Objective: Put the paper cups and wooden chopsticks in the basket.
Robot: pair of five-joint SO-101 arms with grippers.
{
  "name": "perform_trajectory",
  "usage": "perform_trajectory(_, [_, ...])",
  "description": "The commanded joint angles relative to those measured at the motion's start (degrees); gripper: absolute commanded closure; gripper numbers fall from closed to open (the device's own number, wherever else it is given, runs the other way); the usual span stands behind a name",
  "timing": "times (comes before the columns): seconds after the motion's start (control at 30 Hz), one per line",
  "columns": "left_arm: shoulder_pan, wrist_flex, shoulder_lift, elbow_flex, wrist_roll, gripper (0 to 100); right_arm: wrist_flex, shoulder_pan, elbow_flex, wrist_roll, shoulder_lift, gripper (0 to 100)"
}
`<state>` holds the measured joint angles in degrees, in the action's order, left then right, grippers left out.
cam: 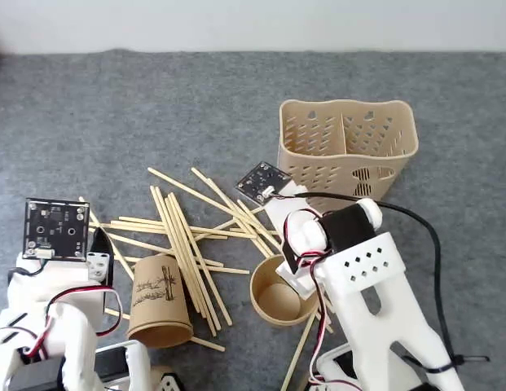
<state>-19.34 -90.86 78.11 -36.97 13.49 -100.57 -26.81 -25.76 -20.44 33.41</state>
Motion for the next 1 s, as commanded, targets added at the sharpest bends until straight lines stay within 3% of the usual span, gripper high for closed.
perform_trajectory(0.0, [3.34,-3.16,-0.35,-0.31,8.35,85,-2.15,1.1,2.02,-0.44,0.66,84.6])
perform_trajectory(0.2, [14.77,-9.58,-0.35,-1.36,17.93,86,-1.98,5.23,2.29,-0.53,0.66,84.6])
perform_trajectory(0.4, [23.12,-6.95,-0.35,-8.48,19.25,86,-1.8,12.53,2.29,-0.7,2.59,84.5])
perform_trajectory(0.6, [30.15,-5.71,-2.11,-16.48,20.22,89,-1.89,15.43,2.29,-0.7,12.18,84.5])
perform_trajectory(0.8, [30.77,-5.98,-20.92,-14.73,21.19,89,-1.98,15.43,2.02,-0.7,17.27,84.5])
perform_trajectory(0.97, [30.77,-7.82,-37.27,-9.89,26.11,89,-1.98,15.43,1.93,-0.7,17.19,84.5])
